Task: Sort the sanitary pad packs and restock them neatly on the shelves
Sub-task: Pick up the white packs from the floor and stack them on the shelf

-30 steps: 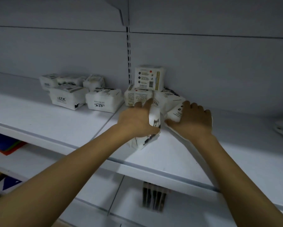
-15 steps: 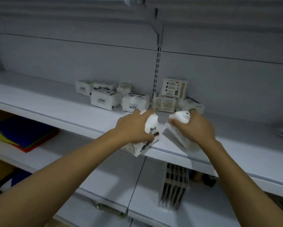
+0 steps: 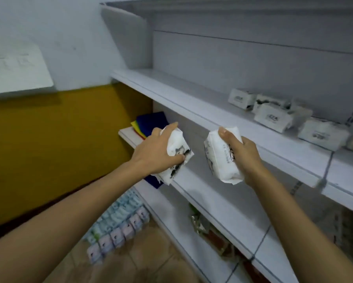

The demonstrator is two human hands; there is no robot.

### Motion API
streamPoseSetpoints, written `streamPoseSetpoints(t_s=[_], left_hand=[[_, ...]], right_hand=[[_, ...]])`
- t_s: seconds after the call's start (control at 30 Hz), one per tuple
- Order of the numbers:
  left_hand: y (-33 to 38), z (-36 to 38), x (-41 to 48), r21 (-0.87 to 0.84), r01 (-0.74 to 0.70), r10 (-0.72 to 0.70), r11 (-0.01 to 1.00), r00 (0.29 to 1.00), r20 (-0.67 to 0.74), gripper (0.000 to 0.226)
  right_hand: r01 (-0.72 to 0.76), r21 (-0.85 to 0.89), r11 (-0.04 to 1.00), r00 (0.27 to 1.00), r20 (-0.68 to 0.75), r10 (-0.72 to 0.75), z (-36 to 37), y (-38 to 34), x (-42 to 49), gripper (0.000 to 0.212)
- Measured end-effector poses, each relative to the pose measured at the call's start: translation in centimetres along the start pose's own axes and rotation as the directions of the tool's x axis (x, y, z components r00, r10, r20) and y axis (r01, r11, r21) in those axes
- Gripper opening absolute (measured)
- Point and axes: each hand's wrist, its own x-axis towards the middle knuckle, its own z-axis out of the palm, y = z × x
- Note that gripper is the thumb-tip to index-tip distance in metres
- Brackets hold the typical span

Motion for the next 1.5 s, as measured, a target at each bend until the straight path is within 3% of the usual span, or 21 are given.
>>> streamPoseSetpoints(t_s=[0.07,0.2,0.33,0.43,0.5,0.6,0.7,0.77,0.83,0.93,1.03,1.13,1.27,1.37,1.43,1.5], left_hand=[[-3.7,-0.3,-1.2,-0.023,0.096,-0.096,0.995,0.995,0.004,0.091],[-9.0,0.2,-2.5,-0.055,0.217,-0.218,0.975,0.976,-0.015,0.092],[-13.0,1.2,-2.3,0.026,0.341,-0.341,0.94,0.94,-0.012,0.093],[-16.4,2.8,-0.6,-0.066,0.462,-0.458,0.884,0.887,0.066,0.1],[-18.8,3.7,0.9,-0.206,0.561,-0.548,0.801,0.827,0.123,0.117],[-21.6,5.0,3.6,-0.449,0.677,-0.665,0.583,0.715,0.214,0.128],[-24.0,6.9,6.4,-0.529,0.717,-0.734,0.453,0.637,0.236,0.108],[-25.7,9.3,7.5,-0.535,0.719,-0.756,0.443,0.621,0.207,0.086],[-27.5,12.3,7.9,-0.508,0.763,-0.791,0.4,0.567,0.229,0.081],[-30.8,18.1,7.2,-0.497,0.813,-0.823,0.303,0.486,0.295,0.079],[-34.6,25.9,5.6,-0.409,0.883,-0.839,0.231,0.393,0.376,0.078],[-39.0,35.0,3.1,-0.302,0.942,-0.823,0.146,0.285,0.491,0.079],[-44.2,47.5,-0.5,-0.154,0.983,-0.812,0.104,0.174,0.557,0.099],[-47.8,56.5,-1.8,-0.072,0.996,-0.788,0.055,0.087,0.609,0.104],[-50.0,61.9,-2.1,-0.024,0.999,-0.771,0.033,0.04,0.636,0.101],[-51.8,66.3,-1.8,-0.011,1.0,-0.753,0.024,0.025,0.657,0.097]], right_hand=[[-0.036,0.022,0.999,0.995,0.092,0.033,4.1,0.4,0.1,0.037],[-0.073,0.005,0.997,0.958,0.277,0.069,11.8,1.7,1.0,0.039],[-0.061,-0.058,0.996,0.917,0.391,0.079,18.4,4.3,4.0,0.058],[-0.09,-0.1,0.991,0.889,0.441,0.126,22.5,6.4,7.1,0.071],[-0.108,-0.099,0.989,0.878,0.458,0.142,24.9,7.8,9.7,0.058],[-0.223,-0.1,0.97,0.847,0.473,0.243,28.0,9.6,14.5,0.045],[-0.307,-0.107,0.946,0.81,0.493,0.319,30.5,12.1,18.8,0.048],[-0.338,-0.124,0.933,0.796,0.491,0.354,32.1,14.4,21.1,0.053],[-0.362,-0.194,0.912,0.757,0.509,0.409,33.6,17.5,22.7,0.053],[-0.385,-0.36,0.85,0.671,0.523,0.525,35.7,23.8,24.0,0.071],[-0.363,-0.493,0.791,0.627,0.499,0.599,37.1,31.6,24.7,0.058],[-0.255,-0.631,0.733,0.628,0.468,0.621,38.3,40.9,24.8,0.048],[-0.043,-0.814,0.579,0.677,0.403,0.616,39.1,54.8,24.3,0.081],[0.082,-0.912,0.401,0.672,0.348,0.654,40.2,64.4,24.5,0.078],[0.039,-0.921,0.387,0.662,0.314,0.681,41.4,70.3,24.9,0.079],[-0.017,-0.888,0.46,0.691,0.322,0.647,42.8,75.3,25.0,0.08]])
